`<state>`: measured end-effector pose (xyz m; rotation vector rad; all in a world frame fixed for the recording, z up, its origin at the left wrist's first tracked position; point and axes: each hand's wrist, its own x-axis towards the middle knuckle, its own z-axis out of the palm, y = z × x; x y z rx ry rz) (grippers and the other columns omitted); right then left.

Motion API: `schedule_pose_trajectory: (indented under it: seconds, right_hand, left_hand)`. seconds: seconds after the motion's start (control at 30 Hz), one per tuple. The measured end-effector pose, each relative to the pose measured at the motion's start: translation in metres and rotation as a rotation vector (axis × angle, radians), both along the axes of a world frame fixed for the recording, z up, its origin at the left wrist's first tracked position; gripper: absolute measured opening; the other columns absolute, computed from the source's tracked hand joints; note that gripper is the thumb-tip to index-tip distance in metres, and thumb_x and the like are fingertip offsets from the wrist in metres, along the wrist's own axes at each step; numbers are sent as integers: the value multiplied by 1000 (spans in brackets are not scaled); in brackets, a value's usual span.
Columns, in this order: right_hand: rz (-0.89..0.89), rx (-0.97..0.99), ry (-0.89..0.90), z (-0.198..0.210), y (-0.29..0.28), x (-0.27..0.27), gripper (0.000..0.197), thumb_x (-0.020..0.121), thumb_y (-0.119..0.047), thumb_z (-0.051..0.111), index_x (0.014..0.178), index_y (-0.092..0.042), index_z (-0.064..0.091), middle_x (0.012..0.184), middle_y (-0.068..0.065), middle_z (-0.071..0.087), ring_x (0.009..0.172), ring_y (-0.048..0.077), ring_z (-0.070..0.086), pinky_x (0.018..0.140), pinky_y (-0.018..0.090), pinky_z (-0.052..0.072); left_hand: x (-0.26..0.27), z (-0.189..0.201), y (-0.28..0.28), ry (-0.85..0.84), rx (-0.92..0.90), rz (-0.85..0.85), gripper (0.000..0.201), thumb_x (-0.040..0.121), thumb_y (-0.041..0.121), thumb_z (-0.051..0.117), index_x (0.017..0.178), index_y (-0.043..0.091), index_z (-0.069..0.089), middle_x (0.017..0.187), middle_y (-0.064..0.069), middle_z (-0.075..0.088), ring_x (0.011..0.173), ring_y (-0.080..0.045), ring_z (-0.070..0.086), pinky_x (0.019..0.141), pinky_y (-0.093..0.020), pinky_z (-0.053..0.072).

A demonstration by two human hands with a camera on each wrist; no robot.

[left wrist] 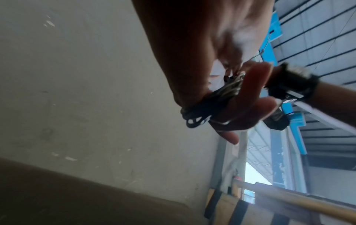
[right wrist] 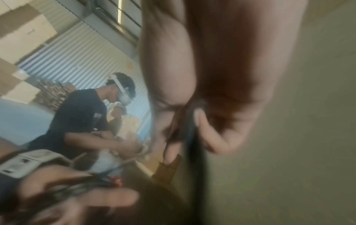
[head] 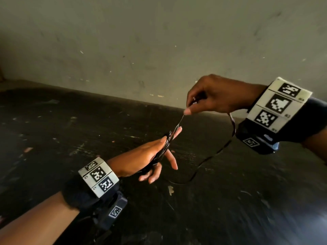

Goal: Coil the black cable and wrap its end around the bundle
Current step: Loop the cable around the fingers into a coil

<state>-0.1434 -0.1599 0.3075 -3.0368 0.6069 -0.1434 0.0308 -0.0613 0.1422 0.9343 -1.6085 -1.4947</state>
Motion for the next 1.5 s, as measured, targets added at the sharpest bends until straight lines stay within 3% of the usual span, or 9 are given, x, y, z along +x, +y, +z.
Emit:
schedule_pose_trajectory:
  seconds: [0.13, 0.23, 0.4, 0.5, 0.6, 0.73, 0.9, 1.1, 1.5]
  right_hand:
    - [71, 2, -215, -6, -15, -1, 23, 83, -31, 65, 85, -9, 73, 61, -16, 59, 51, 1, 53, 52, 9, 37]
    - [87, -2, -326, -32, -25, 2, 28, 88, -31, 59, 86, -6, 71, 66, -2, 65, 54, 14, 58, 52, 29, 45]
    - [71, 210, -465, -107, -7, 14, 25, 93, -15, 47, 96, -1, 67, 74, 2, 68, 65, 7, 65, 59, 20, 49]
    - [-36, 508, -300, -136, 22, 24, 24, 99, -18, 42, 113, -6, 56, 70, -6, 56, 54, 0, 58, 48, 11, 45]
    - [-70, 625, -15, -149, 44, 31, 31, 99, -24, 42, 128, -17, 44, 74, -3, 53, 60, 6, 55, 56, 23, 53]
    - [15, 472, 34, -134, 60, 32, 25, 97, -20, 45, 118, -11, 54, 76, -12, 52, 63, 0, 53, 61, 16, 46]
    - [50, 209, -34, -82, 53, 24, 17, 94, -22, 52, 93, -13, 67, 72, -10, 58, 63, 5, 55, 63, 23, 43]
    - [118, 35, 80, -26, 41, 21, 13, 84, -20, 66, 88, -10, 73, 67, -8, 63, 54, -2, 53, 56, 8, 40]
    - [79, 183, -224, -31, -20, 18, 32, 82, -31, 66, 67, -3, 63, 54, 1, 51, 48, 7, 42, 47, 17, 32]
  left_hand:
    - [-4, 10, 8, 112, 20, -121, 53, 88, 55, 25, 140, 60, 16, 117, -16, 64, 49, -15, 63, 31, -20, 45]
    - [-6, 23, 14, 228, 22, -188, 49, 88, 56, 24, 136, 63, 22, 126, -19, 61, 59, -20, 69, 35, -25, 51]
    - [-1, 51, 2, 502, -63, -78, 47, 92, 55, 15, 139, 59, 22, 138, -16, 55, 78, -33, 72, 43, -35, 58]
    - [9, 59, -14, 556, -133, 99, 47, 93, 55, 18, 140, 57, 20, 143, -14, 49, 89, -34, 72, 49, -36, 60]
    - [19, 60, -27, 517, -185, 278, 47, 94, 54, 20, 141, 58, 16, 149, -12, 42, 97, -36, 70, 57, -39, 61]
    - [28, 49, -36, 340, -198, 414, 45, 95, 55, 19, 139, 61, 13, 154, -9, 32, 101, -33, 68, 65, -45, 61]
    - [30, 18, -32, 146, -142, 390, 48, 89, 61, 23, 136, 64, 12, 154, -9, 32, 82, -20, 73, 52, -33, 57]
    - [12, -6, -16, -97, -40, 242, 74, 78, 71, 29, 146, 49, 10, 142, -5, 48, 72, -32, 70, 41, -32, 54]
    - [-2, 25, 14, 259, 79, -179, 49, 85, 63, 31, 133, 67, 22, 143, -8, 51, 81, -30, 73, 39, -31, 56]
